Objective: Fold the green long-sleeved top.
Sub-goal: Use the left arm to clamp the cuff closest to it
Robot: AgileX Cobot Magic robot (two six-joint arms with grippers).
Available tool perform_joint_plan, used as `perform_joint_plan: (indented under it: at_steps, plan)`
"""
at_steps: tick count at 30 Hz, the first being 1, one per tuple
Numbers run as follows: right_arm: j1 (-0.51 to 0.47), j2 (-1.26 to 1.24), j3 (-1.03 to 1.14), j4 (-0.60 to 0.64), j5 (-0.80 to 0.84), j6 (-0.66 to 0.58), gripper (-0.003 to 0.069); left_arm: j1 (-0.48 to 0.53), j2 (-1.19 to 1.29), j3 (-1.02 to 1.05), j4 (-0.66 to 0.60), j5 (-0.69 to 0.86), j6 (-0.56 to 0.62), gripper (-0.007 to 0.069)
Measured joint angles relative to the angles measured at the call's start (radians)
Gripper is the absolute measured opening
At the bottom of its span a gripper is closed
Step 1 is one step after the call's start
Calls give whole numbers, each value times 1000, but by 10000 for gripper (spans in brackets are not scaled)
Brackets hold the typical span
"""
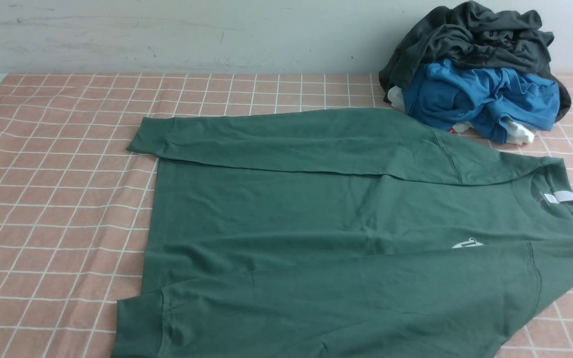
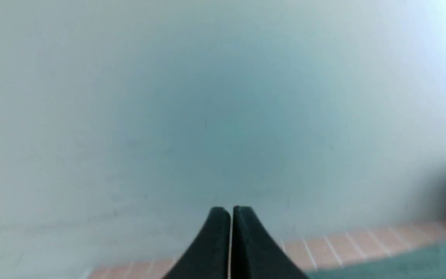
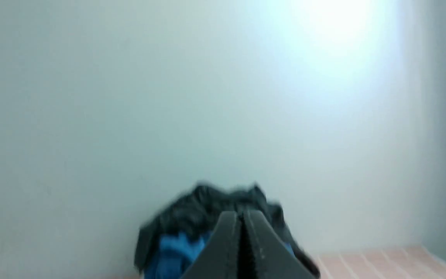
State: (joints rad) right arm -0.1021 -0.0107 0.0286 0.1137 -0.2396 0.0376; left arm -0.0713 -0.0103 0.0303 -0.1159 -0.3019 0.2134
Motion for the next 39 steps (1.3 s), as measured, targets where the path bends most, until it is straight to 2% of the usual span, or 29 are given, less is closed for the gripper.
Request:
perform_joint_plan:
  at_steps: [1,4,6,7,8,9,12,14,18,21,23,25,26,27,28,33,39]
  plan:
    - [0,0,0,1,-82,44,-14,0,0,0,-11,-99,-33,-3]
    - [0,0,0,4,-232,139,-14,0,0,-10,-26,-206,-147,-3]
    - [0,16,-23,-10,-281,193,-14,0,3,-82,-24,-165,-183,-3]
    - [0,20,-29,-13,-280,200,-14,0,5,-94,-23,-156,-183,-3]
    - [0,67,-110,-59,-249,218,-14,0,50,-219,-19,-65,-163,-3]
    - [0,67,-110,-67,-243,219,-14,0,58,-219,-19,-65,-159,-3]
    - [0,219,-353,-274,-34,239,-14,0,250,-470,-17,139,-73,-3]
    - [0,326,-502,-396,162,273,-14,0,406,-587,-21,281,-57,-3]
    - [12,537,-653,-470,515,336,-14,0,677,-706,-94,625,-64,-3]
    - [83,644,-680,-414,728,316,-14,0,886,-728,-172,833,-66,-3]
    - [127,692,-683,-369,823,266,-14,0,969,-729,-194,909,-56,-1]
    - [223,788,-683,-265,968,140,-14,0,1127,-729,-205,976,-44,14]
    - [255,827,-683,-228,1008,73,-14,0,1180,-730,-205,980,-42,24]
    - [268,835,-683,-220,1014,63,-14,0,1201,-730,-205,980,-41,27]
    - [310,907,-683,-161,1049,-27,-14,0,1277,-732,-205,974,-40,54]
    - [389,1046,-683,-32,1004,-193,-14,0,1463,-739,-206,886,-40,149]
    - [402,1124,-685,56,889,-278,-14,0,1600,-739,-210,788,-38,235]
